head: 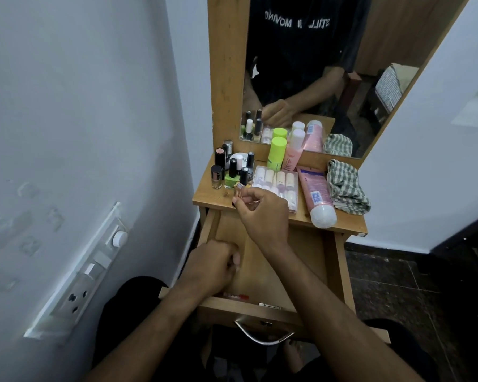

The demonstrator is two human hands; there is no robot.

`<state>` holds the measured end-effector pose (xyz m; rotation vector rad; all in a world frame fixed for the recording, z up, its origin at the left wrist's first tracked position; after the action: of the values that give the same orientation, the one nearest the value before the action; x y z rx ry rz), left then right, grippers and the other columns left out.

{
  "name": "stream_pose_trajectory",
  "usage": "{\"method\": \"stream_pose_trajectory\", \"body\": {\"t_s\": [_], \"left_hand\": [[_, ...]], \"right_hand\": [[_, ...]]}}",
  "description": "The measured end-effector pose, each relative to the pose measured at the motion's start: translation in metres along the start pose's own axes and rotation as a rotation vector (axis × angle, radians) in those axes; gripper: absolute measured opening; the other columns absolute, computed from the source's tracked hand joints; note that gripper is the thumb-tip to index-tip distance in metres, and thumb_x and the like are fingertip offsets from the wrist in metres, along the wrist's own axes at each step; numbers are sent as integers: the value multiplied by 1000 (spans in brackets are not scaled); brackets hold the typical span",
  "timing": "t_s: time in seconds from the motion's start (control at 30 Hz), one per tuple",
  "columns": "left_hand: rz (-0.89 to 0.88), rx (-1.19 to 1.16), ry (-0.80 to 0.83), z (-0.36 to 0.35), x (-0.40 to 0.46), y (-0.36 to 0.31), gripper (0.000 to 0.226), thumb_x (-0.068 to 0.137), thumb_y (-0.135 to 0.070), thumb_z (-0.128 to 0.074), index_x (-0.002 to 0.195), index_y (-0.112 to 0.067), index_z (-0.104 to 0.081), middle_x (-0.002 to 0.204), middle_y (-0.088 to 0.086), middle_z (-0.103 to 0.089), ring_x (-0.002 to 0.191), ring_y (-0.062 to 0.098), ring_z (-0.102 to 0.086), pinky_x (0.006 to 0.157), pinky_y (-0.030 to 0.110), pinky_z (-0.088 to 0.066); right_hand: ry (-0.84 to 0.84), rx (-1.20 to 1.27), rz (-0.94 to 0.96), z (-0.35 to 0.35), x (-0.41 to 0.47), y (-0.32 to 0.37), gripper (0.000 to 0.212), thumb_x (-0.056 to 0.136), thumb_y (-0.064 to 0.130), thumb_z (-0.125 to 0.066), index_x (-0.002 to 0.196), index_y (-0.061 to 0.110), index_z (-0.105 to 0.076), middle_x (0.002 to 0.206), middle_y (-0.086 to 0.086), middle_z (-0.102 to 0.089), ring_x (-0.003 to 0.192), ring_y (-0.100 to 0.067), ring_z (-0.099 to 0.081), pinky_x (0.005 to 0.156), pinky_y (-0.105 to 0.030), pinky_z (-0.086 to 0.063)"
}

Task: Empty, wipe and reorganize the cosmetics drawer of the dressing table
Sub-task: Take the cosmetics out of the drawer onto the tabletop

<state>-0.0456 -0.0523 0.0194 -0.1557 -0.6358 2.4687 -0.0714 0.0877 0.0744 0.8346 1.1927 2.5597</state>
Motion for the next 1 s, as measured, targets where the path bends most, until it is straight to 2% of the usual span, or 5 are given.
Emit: {"method": "stream_pose_trajectory", "body": {"t_s": [0.17, 0.33, 0.7, 0.87, 1.0], "left_hand": [[-3, -130, 304, -27, 0, 3, 9, 82, -32, -79, 85, -28, -71, 84, -16, -69, 81, -2, -64, 68, 12, -46], [-15, -60, 450, -42, 1, 6, 11, 79, -34, -80, 86, -30, -73, 91, -16, -72, 87, -1, -65, 80, 20, -54], [-26, 12, 463, -47, 2, 5, 12, 85, -23, -77, 96, -26, -76, 100, -12, -74, 88, 0, -63, 75, 15, -45], [4, -23, 405, -45, 5, 6, 5, 86, -21, -75, 89, -24, -74, 92, -10, -72, 86, 3, -65, 72, 14, -45], [-13, 0, 478, -45, 4, 8, 8, 80, -24, -80, 86, -25, -75, 87, -10, -71, 82, 3, -66, 72, 19, -50]], "right_hand": [[-7, -73, 46, -4, 0, 11, 16, 87, 33, -77, 99, 23, -81, 72, 12, -72, 66, -4, -65, 66, -31, -59], [-27, -86, 19, -6, -2, 9, 19, 89, 36, -75, 102, 23, -81, 69, 11, -70, 63, -5, -64, 63, -31, -58], [-35, -81, 14, -2, -4, 16, 24, 86, 33, -79, 107, 22, -78, 68, 13, -70, 64, -3, -65, 69, -31, -60], [-51, -138, 144, 20, -23, 14, 34, 85, 39, -79, 116, 23, -75, 77, 12, -71, 70, -1, -64, 67, -19, -54], [27, -212, 248, 40, -46, -13, 33, 87, 43, -73, 113, 22, -75, 83, 10, -71, 69, -2, -61, 62, -27, -57]]}}
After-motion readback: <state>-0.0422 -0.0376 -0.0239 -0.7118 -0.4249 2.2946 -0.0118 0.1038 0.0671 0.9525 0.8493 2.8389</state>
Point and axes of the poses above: each hand's wrist, its own x-axis towards the middle knuckle, its own z-axis out of the back of the hand, y = z × x, the point moved 7 cm from there along x, towards the middle knuckle
